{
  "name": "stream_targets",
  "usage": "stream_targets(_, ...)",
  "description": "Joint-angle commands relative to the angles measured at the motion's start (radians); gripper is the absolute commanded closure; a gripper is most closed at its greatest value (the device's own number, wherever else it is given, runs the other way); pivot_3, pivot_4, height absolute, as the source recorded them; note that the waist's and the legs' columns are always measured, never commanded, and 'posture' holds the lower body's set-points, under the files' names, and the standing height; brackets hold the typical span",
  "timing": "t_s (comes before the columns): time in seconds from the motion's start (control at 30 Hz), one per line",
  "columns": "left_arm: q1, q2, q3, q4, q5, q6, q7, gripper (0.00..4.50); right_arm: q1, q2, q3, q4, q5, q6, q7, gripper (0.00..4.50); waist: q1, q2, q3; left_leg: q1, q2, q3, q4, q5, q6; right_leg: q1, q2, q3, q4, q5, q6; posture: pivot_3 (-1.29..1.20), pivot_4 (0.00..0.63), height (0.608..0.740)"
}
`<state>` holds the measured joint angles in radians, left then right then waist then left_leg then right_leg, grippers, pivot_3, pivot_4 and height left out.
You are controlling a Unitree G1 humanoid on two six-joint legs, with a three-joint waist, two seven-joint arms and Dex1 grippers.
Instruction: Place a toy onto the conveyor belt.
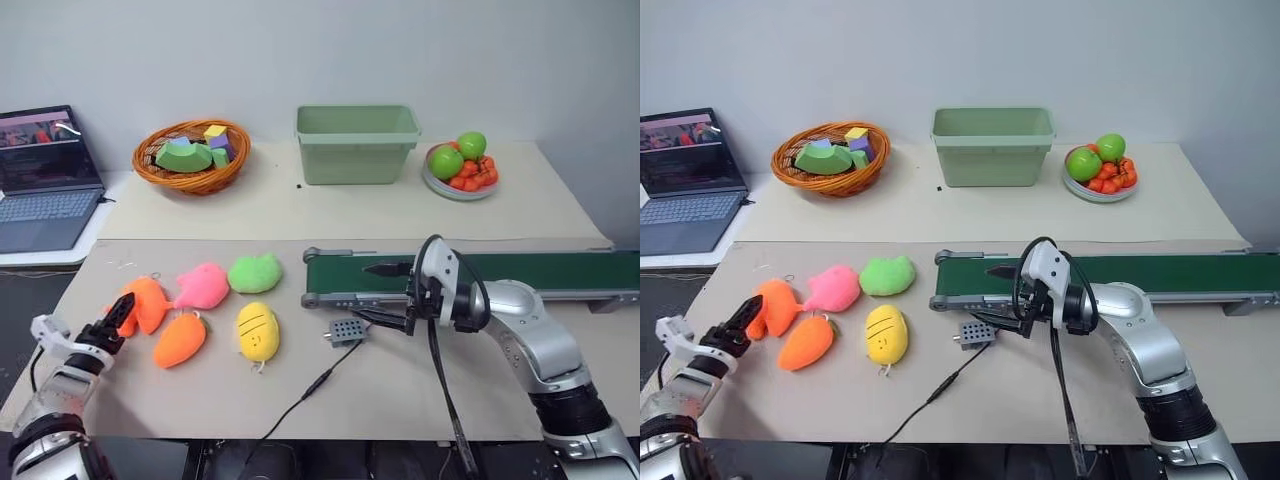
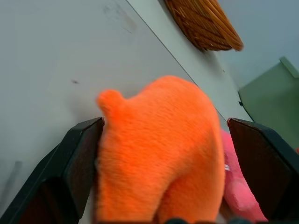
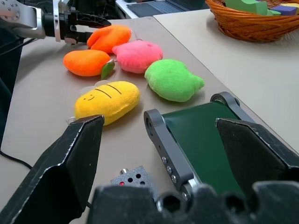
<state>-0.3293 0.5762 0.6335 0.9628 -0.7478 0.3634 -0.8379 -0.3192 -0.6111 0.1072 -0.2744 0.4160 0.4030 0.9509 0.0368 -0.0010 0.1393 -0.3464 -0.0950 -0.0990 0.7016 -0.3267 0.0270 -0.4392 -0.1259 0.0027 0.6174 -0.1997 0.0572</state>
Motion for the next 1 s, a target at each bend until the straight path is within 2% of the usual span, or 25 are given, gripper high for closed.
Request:
stream_targets(0.03, 0.003, -0.065, -0.062, -0.016, 0.033, 0.092, -0.002, 0.0, -0.001, 0.006, -0.028, -0.046, 0.024, 0.001, -0.009, 0.01, 0.003, 0.002, -0.001, 0.0, 0.0, 0.0, 0.0, 0.0, 0.0, 0.0, 0.0, 0.0, 0.0, 0.0, 0.0, 0.0, 0.15, 0.728)
stream_targets(0.37, 0.031, -0.096, -0.053, -0.112, 0.034, 0.133, 0.019, 0.0, 0.001, 0.012, -0.025, -0.048, 0.019, -0.001, -0.022, 0.01, 0.0, 0.003, -0.002, 0.0, 0.0, 0.0, 0.001, 0.0, 0.0, 0.0, 0.0, 0.0, 0.0, 0.0, 0.0, 0.0, 0.15, 0.728)
stream_targets(0.53, 0.047, -0.104, -0.047, -0.121, 0.035, 0.125, 0.028, 1.46, -0.002, 0.015, -0.022, -0.036, 0.011, -0.007, -0.024, 0.0, -0.002, 0.003, -0.002, 0.0, 0.0, 0.0, 0.001, 0.0, 0.001, 0.0, 0.0, 0.0, 0.0, 0.0, 0.0, 0.0, 0.15, 0.728)
stream_targets(0.57, 0.05, -0.105, -0.044, -0.122, 0.035, 0.125, 0.029, 1.94, -0.003, 0.015, -0.021, -0.033, 0.009, -0.008, -0.024, 0.0, -0.004, 0.003, -0.002, 0.0, 0.0, 0.0, 0.001, 0.0, 0.001, 0.0, 0.0, 0.0, 0.0, 0.0, 0.0, 0.0, 0.15, 0.728)
stream_targets(0.6, 0.052, -0.105, -0.043, -0.122, 0.035, 0.124, 0.03, 2.18, -0.003, 0.015, -0.02, -0.031, 0.006, -0.01, -0.024, 0.0, -0.006, 0.003, -0.002, 0.0, 0.0, 0.0, 0.001, 0.0, 0.001, 0.0, 0.0, 0.0, -0.001, 0.0, 0.0, 0.0, 0.15, 0.728)
stream_targets(0.7, 0.059, -0.107, -0.043, -0.126, 0.04, 0.119, 0.036, 3.37, -0.006, 0.018, -0.017, -0.026, 0.003, -0.011, -0.024, 0.0, -0.013, 0.002, -0.002, 0.0, 0.0, 0.0, 0.001, 0.0, 0.001, 0.0, 0.0, 0.0, -0.001, 0.0, 0.0, 0.0, 0.15, 0.728)
stream_targets(0.9, 0.101, -0.14, -0.009, -0.218, 0.018, 0.078, 0.088, 3.37, -0.008, 0.021, -0.01, -0.018, -0.005, -0.017, -0.021, 0.0, -0.025, 0.003, -0.002, 0.0, 0.0, 0.0, 0.001, 0.0, 0.001, 0.0, 0.0, 0.001, 0.0, 0.0, 0.0, 0.0, 0.15, 0.728)
stream_targets(1.0, 0.171, -0.2, 0.04, -0.449, -0.025, 0.047, 0.182, 3.37, -0.008, 0.019, -0.01, -0.015, -0.008, -0.019, -0.019, 0.0, -0.028, 0.002, -0.002, 0.0, 0.001, 0.0, 0.0, 0.0, 0.001, 0.0, 0.0, 0.001, -0.001, 0.0, 0.0, 0.0, 0.15, 0.728)
